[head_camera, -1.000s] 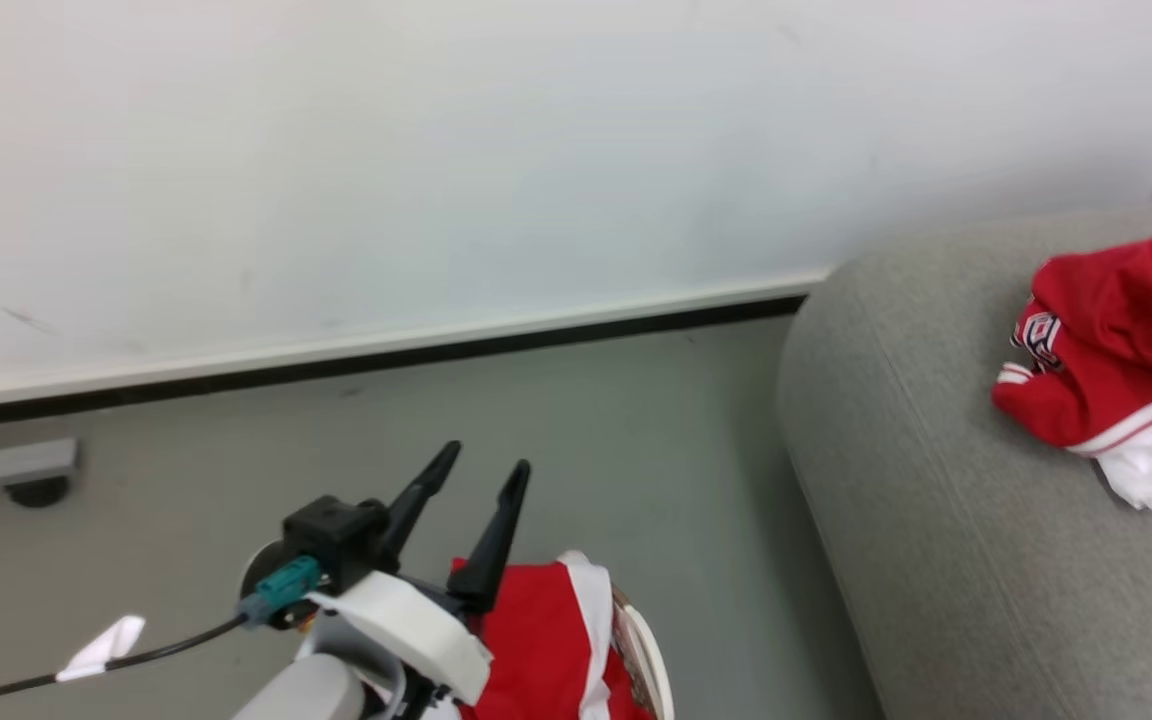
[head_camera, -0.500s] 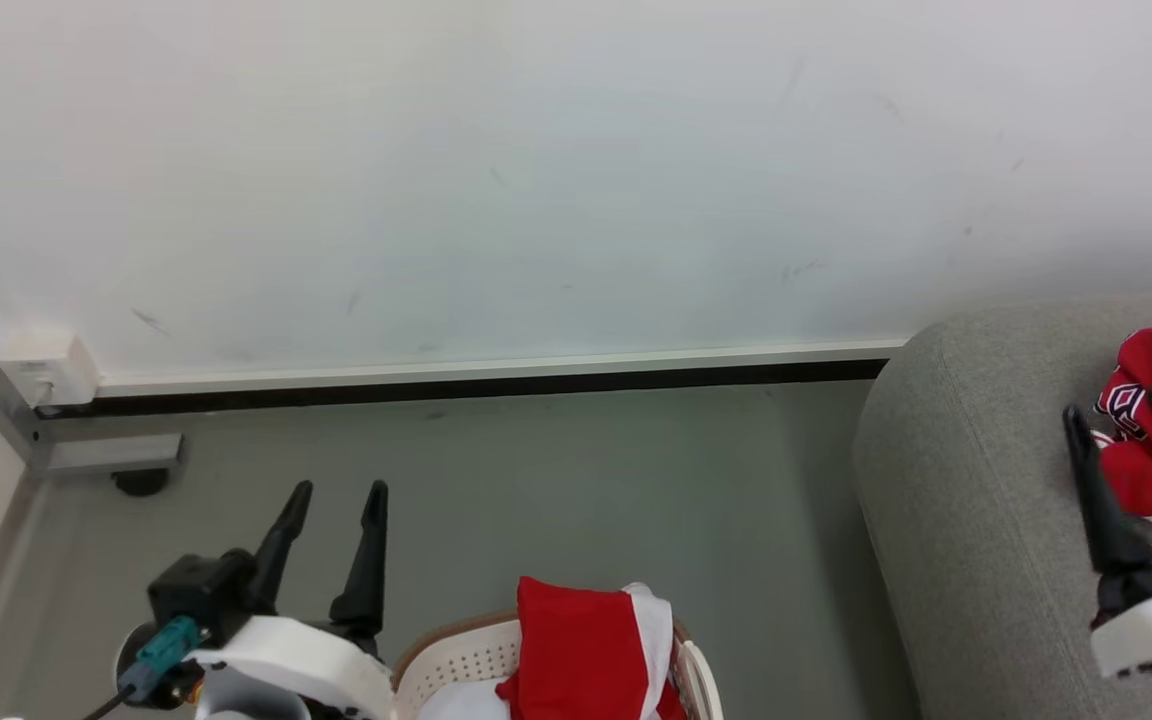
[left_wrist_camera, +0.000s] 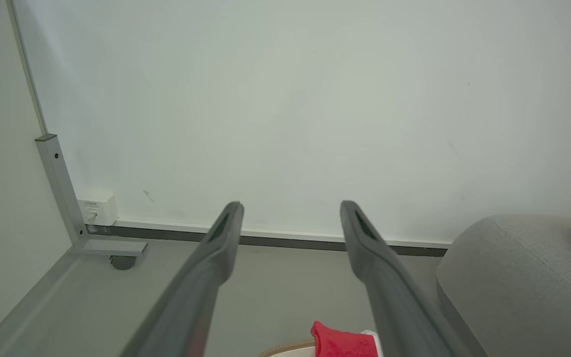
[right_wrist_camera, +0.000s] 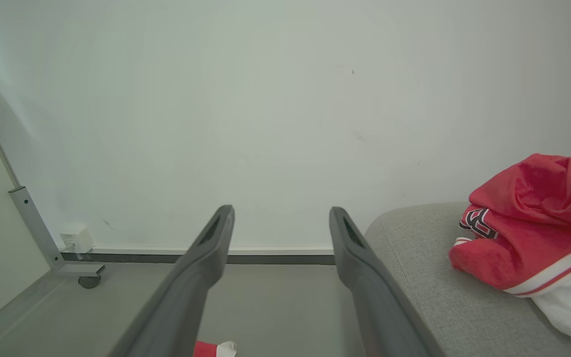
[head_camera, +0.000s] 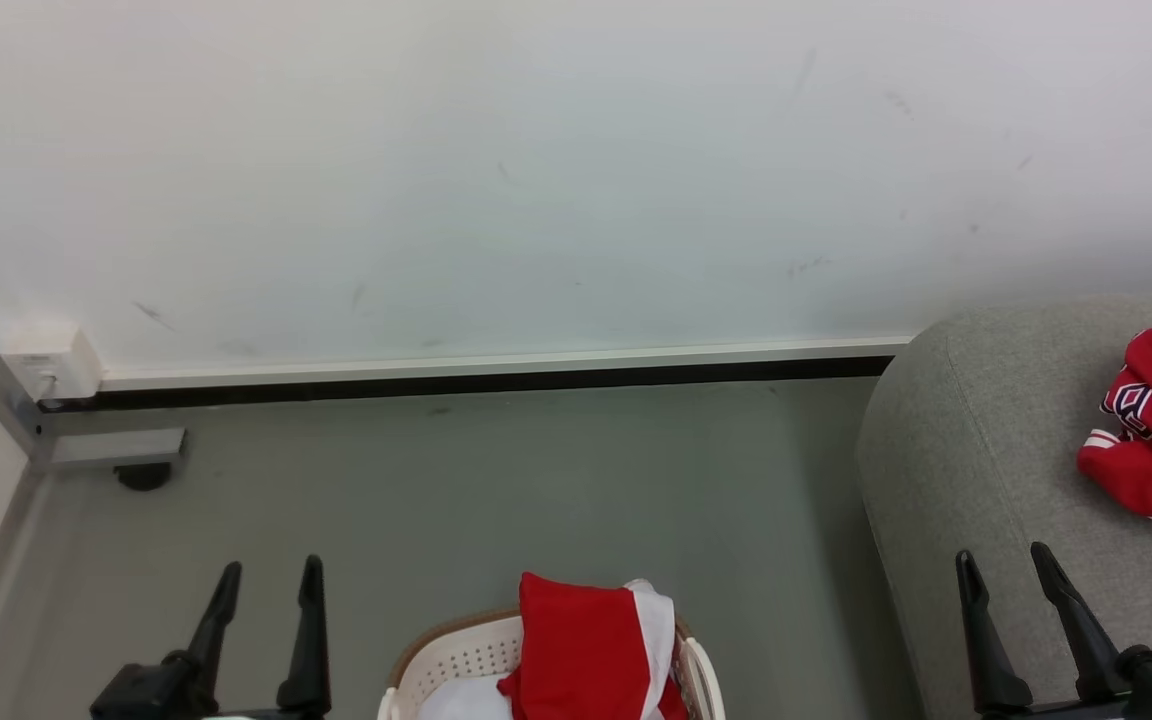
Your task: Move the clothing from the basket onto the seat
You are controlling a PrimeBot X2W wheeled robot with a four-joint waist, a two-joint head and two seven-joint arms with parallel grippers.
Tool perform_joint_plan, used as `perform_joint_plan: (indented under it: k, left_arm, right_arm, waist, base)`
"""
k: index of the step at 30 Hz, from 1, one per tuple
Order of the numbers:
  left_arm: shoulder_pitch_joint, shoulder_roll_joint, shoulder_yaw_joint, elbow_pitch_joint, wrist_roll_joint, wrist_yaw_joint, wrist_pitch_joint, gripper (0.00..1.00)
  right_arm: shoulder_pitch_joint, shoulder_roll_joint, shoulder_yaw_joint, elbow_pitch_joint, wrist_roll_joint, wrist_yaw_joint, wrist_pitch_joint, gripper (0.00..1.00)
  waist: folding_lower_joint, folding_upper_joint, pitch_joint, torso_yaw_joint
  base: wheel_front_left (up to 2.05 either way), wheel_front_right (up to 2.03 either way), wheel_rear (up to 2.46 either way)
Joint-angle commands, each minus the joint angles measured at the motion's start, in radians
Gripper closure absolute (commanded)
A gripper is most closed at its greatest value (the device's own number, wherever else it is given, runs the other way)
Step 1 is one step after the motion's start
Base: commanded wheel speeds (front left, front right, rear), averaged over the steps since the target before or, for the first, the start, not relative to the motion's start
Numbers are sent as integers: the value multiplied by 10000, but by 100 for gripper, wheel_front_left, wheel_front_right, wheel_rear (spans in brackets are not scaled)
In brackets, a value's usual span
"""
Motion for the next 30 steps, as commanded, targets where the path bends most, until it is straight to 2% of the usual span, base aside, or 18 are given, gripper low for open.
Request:
perform_joint_plan:
  k: [1,8,16,30]
  left_arm:
    - [125,-39,148,-39,245,-104,-4,0]
    - [268,-631,884,379,1055,-820,-4,0]
    - [137,-1080,1392,637,1594,-1413,-4,0]
    - [3,-1417,1797,877,2018,-1904,-4,0]
  right_arm:
    - [111,26,-30,-31,-164,-22,-31,0]
    - [92,219,38,94,-532,-22,-37,0]
    - [-55,340,73,100,-617,-22,-37,0]
    - [-170,379,38,181,-634,-22,-39,0]
  waist:
    - [1,0,11,-6]
    - [1,0,57,-39]
    - [1,0,75,-74]
    - [1,0,128,-246]
  base:
    - [0,0,0]
    - [0,0,0]
    - [0,0,0]
    - [0,0,0]
